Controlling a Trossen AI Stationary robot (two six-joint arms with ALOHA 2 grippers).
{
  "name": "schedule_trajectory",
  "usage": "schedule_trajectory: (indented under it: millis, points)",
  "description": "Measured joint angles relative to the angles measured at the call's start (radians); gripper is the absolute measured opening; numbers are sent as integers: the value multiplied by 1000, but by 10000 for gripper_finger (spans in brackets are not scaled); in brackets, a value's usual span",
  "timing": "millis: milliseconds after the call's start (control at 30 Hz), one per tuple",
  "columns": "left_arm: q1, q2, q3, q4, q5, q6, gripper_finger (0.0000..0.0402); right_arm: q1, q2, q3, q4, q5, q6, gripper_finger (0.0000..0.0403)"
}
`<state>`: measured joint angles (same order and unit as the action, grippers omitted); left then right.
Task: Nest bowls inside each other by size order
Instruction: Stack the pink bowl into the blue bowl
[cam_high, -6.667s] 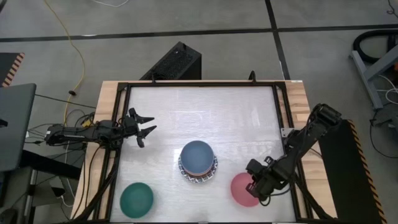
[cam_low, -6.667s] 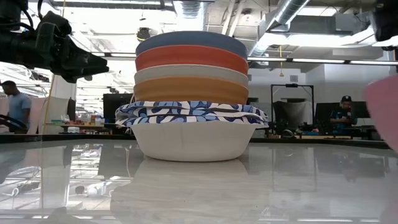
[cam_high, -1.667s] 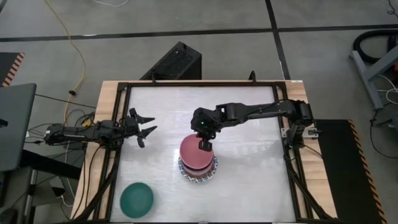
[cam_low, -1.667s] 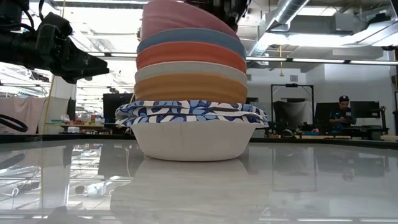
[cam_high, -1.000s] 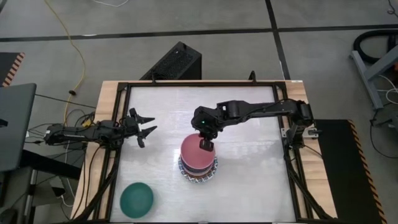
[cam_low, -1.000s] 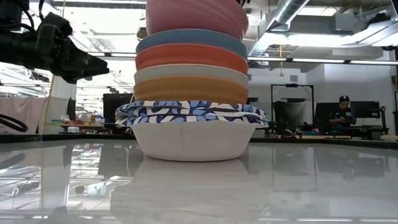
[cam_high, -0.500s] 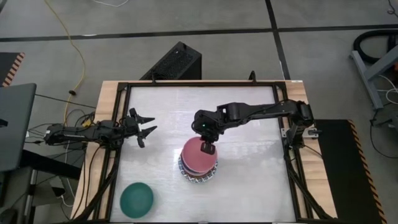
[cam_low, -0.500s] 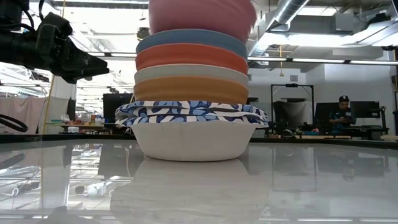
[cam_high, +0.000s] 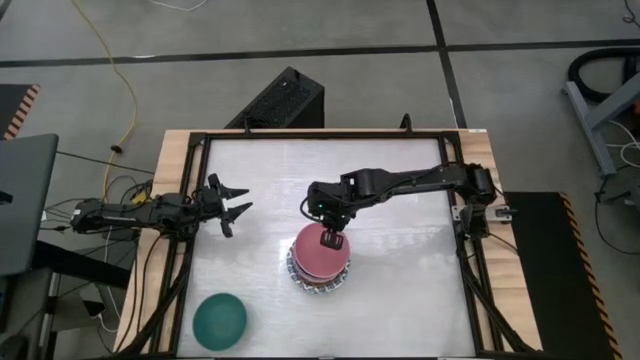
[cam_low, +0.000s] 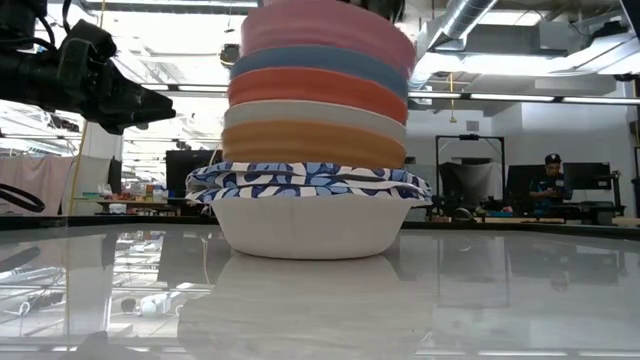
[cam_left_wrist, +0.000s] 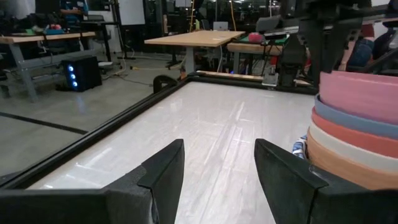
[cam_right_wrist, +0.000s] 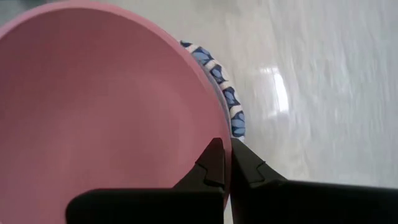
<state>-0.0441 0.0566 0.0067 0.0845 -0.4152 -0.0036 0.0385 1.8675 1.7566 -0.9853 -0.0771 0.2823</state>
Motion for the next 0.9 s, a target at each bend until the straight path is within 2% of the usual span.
schedule_trajectory:
  millis: [333,600,900]
  points:
    - [0,2,0,0,0,0,185,1,49,90,-52,12,-21,11]
    - [0,2,0,0,0,0,185,-1,91,106,-118,14,6,11]
    - [0,2,0,0,0,0,185,-2,99,106,-85,23,9,41]
